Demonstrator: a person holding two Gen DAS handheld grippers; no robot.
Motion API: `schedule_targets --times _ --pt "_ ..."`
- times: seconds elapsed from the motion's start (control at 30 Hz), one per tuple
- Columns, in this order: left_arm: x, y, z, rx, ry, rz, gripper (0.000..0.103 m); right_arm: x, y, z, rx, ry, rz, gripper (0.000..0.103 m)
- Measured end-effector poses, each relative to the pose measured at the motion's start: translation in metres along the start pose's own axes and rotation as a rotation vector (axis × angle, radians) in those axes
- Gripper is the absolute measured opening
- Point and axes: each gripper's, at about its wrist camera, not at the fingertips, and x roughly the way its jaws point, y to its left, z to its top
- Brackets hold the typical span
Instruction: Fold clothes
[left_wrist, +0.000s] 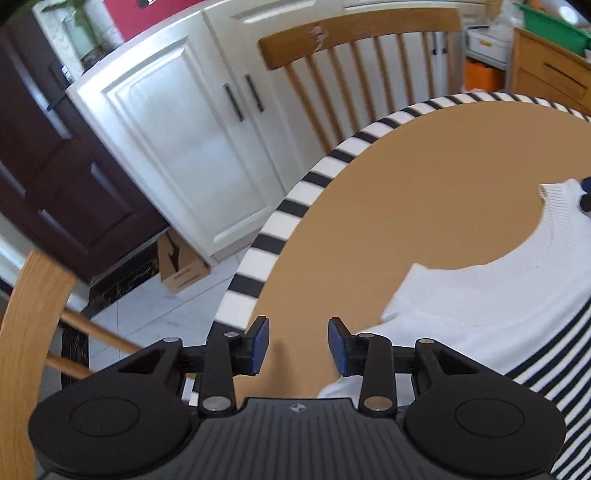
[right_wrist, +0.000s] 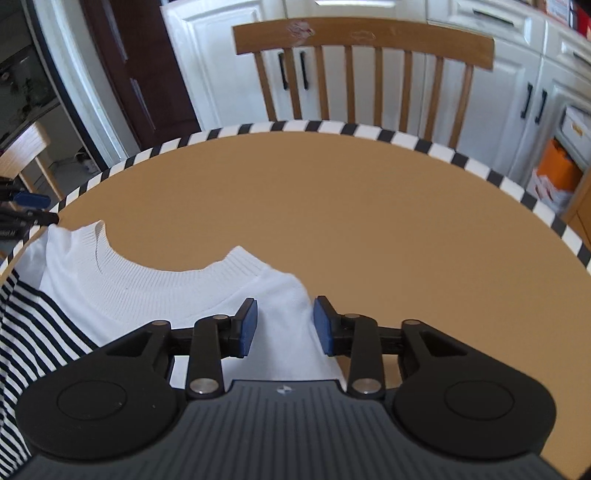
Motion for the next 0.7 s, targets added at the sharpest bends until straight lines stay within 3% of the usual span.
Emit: schedule_targets --times 0.03,0.1,0.13,0.27,0.4,0.47,0.6,0.7 --pt "-0.001 0.004 -0.001 -0.033 -0.028 -0.064 0.038 0.0 0.002 -0.001 -0.012 -0.004 -0.004 0.036" --pt "0.008 0.007 0.002 -0.094 -0.042 -0.155 0.04 0.003 -0.002 0.003 -0.004 -0.003 0.009 0.013" --pt "0.015 0.005 0.006 -0.1 -0.03 -0.158 0.041 0.003 -0.004 0.003 0.01 0.0 0.022 0.008" --pt "0.037 -0.014 0.019 -0.042 0.027 -0.137 0.04 0.003 -0.007 0.005 0.028 0.004 0.034 0.006" --pt "0.039 -0.015 0.021 -0.074 0.038 -0.269 0.039 0.0 -0.01 0.004 0.04 -0.004 0.028 0.006" --pt "0.041 -0.015 0.019 -0.083 0.04 -0.313 0.032 0.0 -0.012 0.002 0.047 -0.004 0.028 0.005" --pt "0.042 -0.007 0.017 -0.118 0.019 -0.362 0.03 -0.001 -0.012 0.003 0.045 -0.002 0.026 0.005" --pt "0.045 -0.014 0.013 -0.034 0.026 -0.354 0.029 0.0 -0.009 0.004 0.029 0.001 0.02 0.005"
